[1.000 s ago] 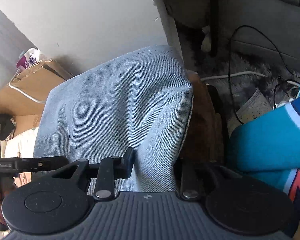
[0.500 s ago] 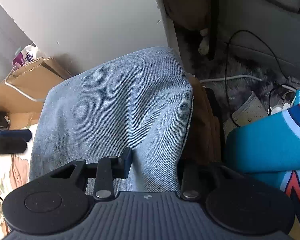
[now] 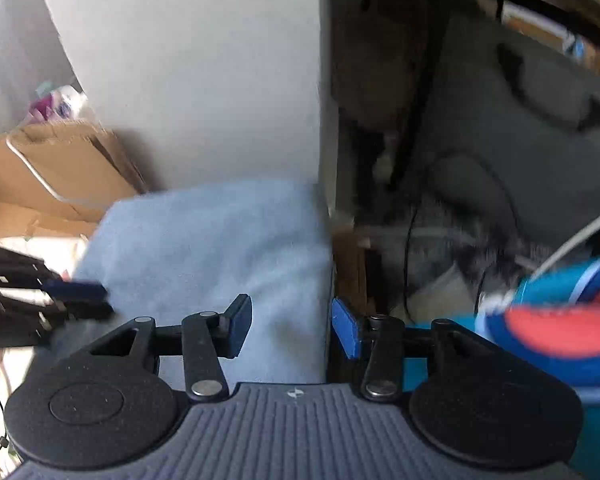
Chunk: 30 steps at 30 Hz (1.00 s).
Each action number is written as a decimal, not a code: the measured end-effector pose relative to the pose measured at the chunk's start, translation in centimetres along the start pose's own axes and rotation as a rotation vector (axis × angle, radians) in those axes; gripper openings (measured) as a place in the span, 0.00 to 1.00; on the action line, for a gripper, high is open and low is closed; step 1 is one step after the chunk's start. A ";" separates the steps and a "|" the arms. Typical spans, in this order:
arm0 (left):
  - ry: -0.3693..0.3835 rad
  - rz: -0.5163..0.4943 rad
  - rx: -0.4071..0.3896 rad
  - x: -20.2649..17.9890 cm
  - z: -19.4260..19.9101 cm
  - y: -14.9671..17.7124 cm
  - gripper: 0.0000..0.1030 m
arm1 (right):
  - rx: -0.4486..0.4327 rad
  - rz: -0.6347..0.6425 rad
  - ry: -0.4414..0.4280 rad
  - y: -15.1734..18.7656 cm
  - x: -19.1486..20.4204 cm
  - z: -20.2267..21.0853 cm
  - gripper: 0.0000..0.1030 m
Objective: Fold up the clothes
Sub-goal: 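Lower the jeans stack onto the brown cloth and open both tools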
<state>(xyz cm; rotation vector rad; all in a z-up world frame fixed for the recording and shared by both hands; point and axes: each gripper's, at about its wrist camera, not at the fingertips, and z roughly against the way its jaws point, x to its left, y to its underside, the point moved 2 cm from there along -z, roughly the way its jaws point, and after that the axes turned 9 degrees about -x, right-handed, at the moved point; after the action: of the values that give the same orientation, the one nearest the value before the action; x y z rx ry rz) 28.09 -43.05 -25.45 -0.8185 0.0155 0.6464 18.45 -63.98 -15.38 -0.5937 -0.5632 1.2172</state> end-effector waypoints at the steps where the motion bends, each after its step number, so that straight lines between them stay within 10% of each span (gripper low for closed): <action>1: 0.001 -0.012 -0.002 -0.2 0.1 0.1 0.22 | -0.015 -0.005 -0.017 -0.3 0.0 0.0 0.50; 30: -0.025 -0.129 -0.107 -2.1 -0.4 -2.2 0.16 | -0.050 -0.031 -0.037 0.3 1.4 -8.3 0.49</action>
<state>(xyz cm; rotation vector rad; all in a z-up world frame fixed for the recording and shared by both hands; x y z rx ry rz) 27.65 -45.55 -23.77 -0.9070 -0.0949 0.5390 24.26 -63.51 -21.44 -0.6036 -0.6340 1.1901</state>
